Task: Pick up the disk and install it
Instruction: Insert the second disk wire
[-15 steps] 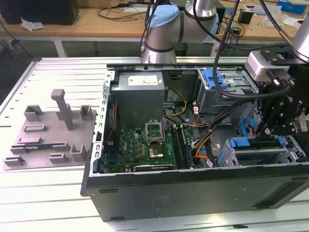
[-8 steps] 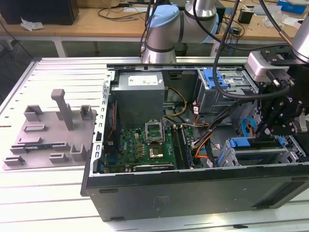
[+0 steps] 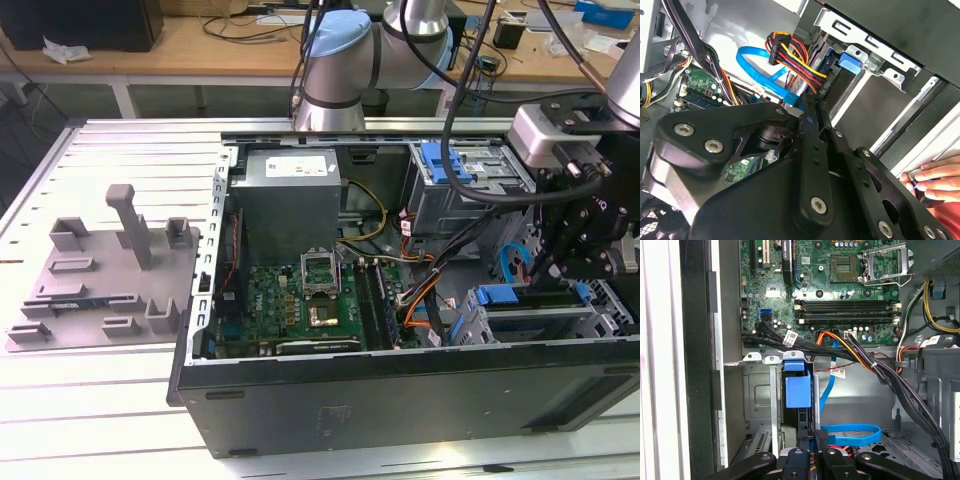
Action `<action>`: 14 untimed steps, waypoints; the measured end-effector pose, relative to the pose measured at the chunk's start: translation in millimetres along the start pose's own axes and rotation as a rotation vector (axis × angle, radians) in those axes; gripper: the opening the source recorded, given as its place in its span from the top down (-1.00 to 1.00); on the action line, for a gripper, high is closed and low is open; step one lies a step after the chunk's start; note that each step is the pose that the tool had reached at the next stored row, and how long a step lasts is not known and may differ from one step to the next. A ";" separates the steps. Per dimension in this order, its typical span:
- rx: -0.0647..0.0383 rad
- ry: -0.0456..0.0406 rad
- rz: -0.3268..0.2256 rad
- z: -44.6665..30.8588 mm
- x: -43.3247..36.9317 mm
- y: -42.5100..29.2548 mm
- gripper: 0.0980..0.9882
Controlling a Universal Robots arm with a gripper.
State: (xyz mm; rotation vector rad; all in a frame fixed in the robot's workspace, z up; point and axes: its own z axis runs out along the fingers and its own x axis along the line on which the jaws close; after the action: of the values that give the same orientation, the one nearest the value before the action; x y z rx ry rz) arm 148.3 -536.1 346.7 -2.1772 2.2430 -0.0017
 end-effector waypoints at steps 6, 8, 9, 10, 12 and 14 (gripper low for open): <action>0.000 -0.0001 0.000 -1.2 0.0 0.0 0.86; 0.000 0.0002 0.000 -1.4 0.1 0.0 0.86; 0.000 0.0003 0.000 -1.5 0.3 0.0 0.86; 0.000 0.0001 0.000 -1.4 0.5 0.0 0.86; 0.000 0.0001 0.000 -1.4 1.2 0.1 0.86; 0.000 0.0000 0.000 -1.3 1.8 0.3 0.86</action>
State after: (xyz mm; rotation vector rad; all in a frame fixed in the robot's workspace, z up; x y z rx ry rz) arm 147.9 -537.9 348.0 -2.1772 2.2429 -0.0018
